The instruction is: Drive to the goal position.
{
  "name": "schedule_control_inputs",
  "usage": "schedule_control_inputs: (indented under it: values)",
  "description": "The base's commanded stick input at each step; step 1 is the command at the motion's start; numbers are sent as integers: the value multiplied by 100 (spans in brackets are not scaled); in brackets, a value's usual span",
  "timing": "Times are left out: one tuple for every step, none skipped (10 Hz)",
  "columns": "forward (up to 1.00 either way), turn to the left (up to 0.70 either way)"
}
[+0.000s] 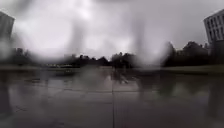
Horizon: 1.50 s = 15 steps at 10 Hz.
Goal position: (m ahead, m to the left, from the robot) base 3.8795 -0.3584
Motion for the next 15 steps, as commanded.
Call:
schedule_control_inputs:
  values:
    - [70, 0]
    - [70, 0]
    - [70, 0]
    - [70, 0]
    - [70, 0]
    - [70, 0]
    - [70, 0]
    - [70, 0]
    - [70, 0]
    - [70, 0]
    - [70, 0]
    - [70, 0]
    - [70, 0]
    - [70, 0]
    - [70, 0]
